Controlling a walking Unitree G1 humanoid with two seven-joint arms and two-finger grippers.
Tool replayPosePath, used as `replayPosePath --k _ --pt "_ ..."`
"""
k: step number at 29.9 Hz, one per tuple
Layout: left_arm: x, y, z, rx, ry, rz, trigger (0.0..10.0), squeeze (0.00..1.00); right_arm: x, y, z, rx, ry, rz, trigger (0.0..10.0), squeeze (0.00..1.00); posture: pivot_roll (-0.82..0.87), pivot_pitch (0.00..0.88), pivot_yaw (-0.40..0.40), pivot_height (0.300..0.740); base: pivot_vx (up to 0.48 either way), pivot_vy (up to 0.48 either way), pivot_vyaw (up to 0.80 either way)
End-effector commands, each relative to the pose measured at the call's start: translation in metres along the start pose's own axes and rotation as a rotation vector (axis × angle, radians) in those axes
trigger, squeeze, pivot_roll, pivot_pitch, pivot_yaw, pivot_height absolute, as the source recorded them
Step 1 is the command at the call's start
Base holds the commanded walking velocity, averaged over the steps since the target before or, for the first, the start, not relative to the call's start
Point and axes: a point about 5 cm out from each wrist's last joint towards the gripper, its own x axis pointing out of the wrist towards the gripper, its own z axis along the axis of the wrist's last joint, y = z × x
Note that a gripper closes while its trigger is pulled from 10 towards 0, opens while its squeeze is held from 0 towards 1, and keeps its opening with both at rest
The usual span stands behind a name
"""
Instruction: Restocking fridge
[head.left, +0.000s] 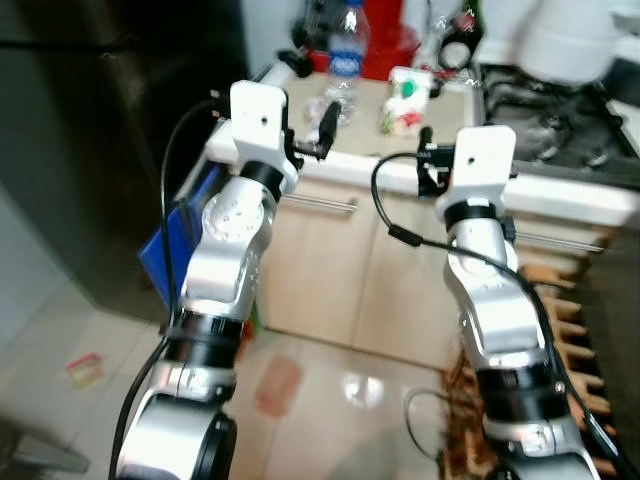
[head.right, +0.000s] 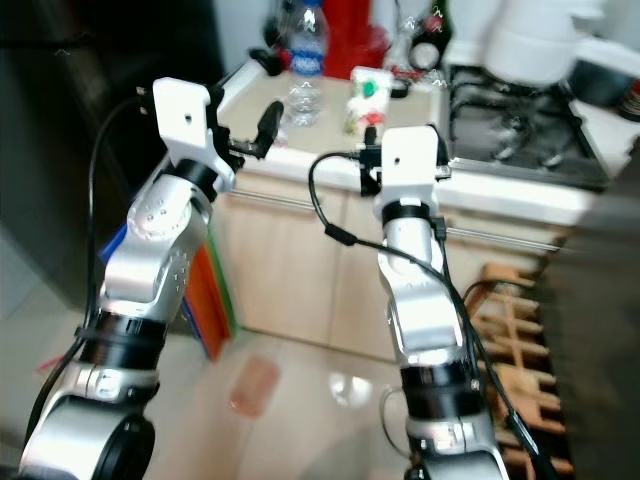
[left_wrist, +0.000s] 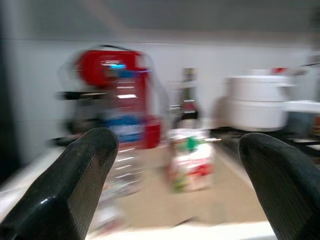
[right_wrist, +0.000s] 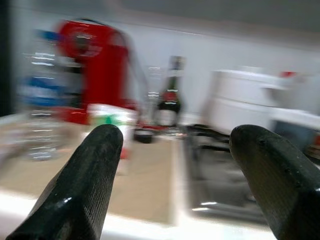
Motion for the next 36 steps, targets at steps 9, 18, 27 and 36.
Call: replayPosePath --k 9,18,27,36 --pt "0.003 -0.004 0.005 -0.003 -0.013 0.003 10.0 0.0 0.015 0.008 0.016 0.034 -0.05 0.034 10.0 0.0 0.0 0.0 0.017 0.74 0.32 0.0 0.0" --pt "-0.012 0.002 0.007 0.004 0.008 0.018 10.0 0.0 0.029 0.039 0.025 0.18 -0.019 0.142 10.0 0.0 0.08 0.025 0.051 0.74 0.0 0.0 0.0" --pt "-0.039 0.019 0.008 0.044 0.074 0.048 10.0 0.0 0.033 0.067 0.015 0.209 0.023 0.196 10.0 0.0 0.19 0.102 0.094 0.74 0.0 0.0 0.0" --pt "-0.067 0.019 0.014 0.063 0.104 0.076 10.0 0.0 0.052 0.071 0.034 0.106 -0.127 0.209 10.0 0.0 0.27 0.155 0.053 0.74 0.0 0.0 0.0"
